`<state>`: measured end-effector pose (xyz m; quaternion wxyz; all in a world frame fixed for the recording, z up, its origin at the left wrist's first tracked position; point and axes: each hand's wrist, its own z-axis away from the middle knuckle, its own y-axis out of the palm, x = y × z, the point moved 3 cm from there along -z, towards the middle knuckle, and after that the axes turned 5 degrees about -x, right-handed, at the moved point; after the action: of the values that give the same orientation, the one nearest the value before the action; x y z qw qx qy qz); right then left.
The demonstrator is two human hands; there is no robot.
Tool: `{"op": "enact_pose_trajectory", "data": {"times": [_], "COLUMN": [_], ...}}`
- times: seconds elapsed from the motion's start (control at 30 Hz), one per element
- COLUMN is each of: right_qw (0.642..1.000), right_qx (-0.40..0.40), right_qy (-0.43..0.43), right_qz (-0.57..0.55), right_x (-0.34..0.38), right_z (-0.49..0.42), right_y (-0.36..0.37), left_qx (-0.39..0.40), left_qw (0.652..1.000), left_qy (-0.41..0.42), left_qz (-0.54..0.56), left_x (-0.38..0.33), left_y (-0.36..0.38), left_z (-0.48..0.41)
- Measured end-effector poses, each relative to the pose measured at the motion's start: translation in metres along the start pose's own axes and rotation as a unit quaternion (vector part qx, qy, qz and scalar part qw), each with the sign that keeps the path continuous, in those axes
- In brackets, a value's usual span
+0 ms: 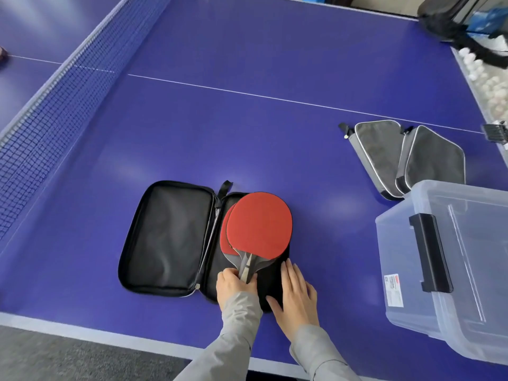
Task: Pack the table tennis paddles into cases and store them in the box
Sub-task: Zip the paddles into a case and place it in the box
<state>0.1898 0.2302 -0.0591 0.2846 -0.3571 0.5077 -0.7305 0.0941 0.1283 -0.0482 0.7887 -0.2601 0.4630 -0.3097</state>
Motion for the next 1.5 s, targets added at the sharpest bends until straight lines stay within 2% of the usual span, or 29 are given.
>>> {"op": "enact_pose_trajectory", "data": {"times": [0.17,0.3,0.53,0.6,0.67,0.73,0.8,0.87,0.93,1.0,1.07,1.17,1.27,1.37,1.5], "right_qw": [1.0,1.0,1.0,1.0,1.0,0.999,0.998,0.979,0.942,0.91,0.892,0.89,0.907,0.912,0.905], "right_qx": [0.017,0.02,0.022,0.022,0.028,0.034,0.013,-0.056,-0.115,-0.123,-0.11,-0.067,-0.03,-0.04,-0.061], "right_qy": [-0.007,-0.004,-0.005,-0.01,-0.011,-0.015,-0.005,0.053,0.118,0.16,0.192,0.224,0.226,0.223,0.216], "right_qz": [0.01,0.01,0.019,0.017,0.007,-0.008,-0.067,-0.188,-0.294,-0.363,-0.393,-0.392,-0.353,-0.342,-0.363], "right_x": [-0.003,-0.002,-0.006,-0.007,-0.008,-0.008,-0.004,-0.001,0.001,0.005,0.009,0.014,0.018,0.02,0.02], "right_z": [0.0,0.001,0.001,0.001,0.002,0.002,0.001,-0.005,-0.019,-0.039,-0.062,-0.089,-0.101,-0.102,-0.098], "right_y": [0.004,0.003,0.003,0.002,0.002,0.0,-0.006,-0.017,-0.027,-0.036,-0.043,-0.048,-0.049,-0.049,-0.05], "left_qx": [-0.007,-0.003,0.038,0.012,-0.05,-0.097,-0.101,-0.088,-0.065,-0.016,0.049,0.123,0.157,0.177,0.181], "left_qw": [1.0,0.999,0.999,0.998,0.995,0.992,0.992,0.991,0.99,0.986,0.978,0.971,0.967,0.966,0.96], "left_qy": [-0.012,0.0,0.03,0.055,0.083,0.074,0.059,0.064,0.068,0.071,0.074,0.081,0.088,0.137,0.169], "left_qz": [0.001,-0.052,-0.004,0.033,0.037,0.033,0.055,0.071,0.103,0.152,0.189,0.189,0.181,0.131,0.129], "left_x": [0.0,-0.001,0.004,0.009,0.019,0.03,0.036,0.035,0.026,0.009,-0.011,-0.038,-0.05,-0.052,-0.05], "left_y": [0.006,0.006,-0.009,-0.03,-0.06,-0.091,-0.114,-0.125,-0.125,-0.115,-0.099,-0.072,-0.054,-0.047,-0.049], "left_z": [-0.004,-0.005,0.0,-0.008,-0.029,-0.055,-0.079,-0.093,-0.101,-0.102,-0.099,-0.094,-0.094,-0.094,-0.09]}}
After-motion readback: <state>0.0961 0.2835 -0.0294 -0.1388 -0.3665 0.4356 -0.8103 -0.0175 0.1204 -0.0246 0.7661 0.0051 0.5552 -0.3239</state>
